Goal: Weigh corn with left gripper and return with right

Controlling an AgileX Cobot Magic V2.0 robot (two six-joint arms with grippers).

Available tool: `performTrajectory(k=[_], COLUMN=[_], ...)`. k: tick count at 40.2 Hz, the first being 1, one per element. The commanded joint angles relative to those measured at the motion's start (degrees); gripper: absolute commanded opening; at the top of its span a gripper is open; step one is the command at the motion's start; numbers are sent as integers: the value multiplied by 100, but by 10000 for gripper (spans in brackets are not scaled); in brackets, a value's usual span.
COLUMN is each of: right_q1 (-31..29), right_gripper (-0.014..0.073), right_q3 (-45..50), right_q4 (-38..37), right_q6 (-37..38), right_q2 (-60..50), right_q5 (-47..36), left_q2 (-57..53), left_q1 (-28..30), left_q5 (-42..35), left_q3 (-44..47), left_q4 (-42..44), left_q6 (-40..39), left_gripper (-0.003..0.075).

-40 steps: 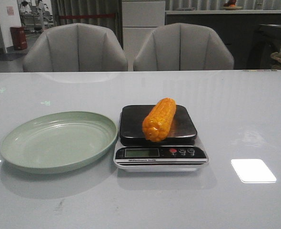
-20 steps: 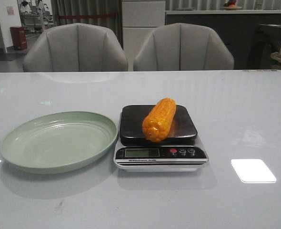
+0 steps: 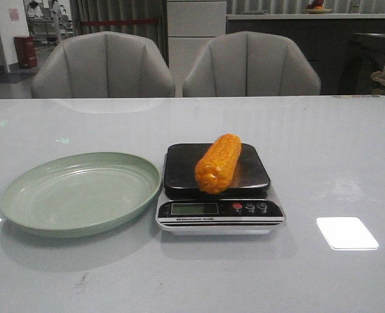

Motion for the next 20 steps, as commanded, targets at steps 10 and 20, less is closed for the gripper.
performTrajectory(k=[10, 20], right_q1=[-34, -34], right_gripper=[157, 157], right_q3=[-1678, -2114], right_q4=[43, 43], right_q6=[72, 72], right_q2=[1371, 2442], right_q5=[303, 685], left_q2=[77, 77], left_q1=[-2, -2], left_q5=[-490, -490], left_q3=[-127, -127], left_q4=[6, 6], left_q6=[-2, -2], left_gripper=[132, 132])
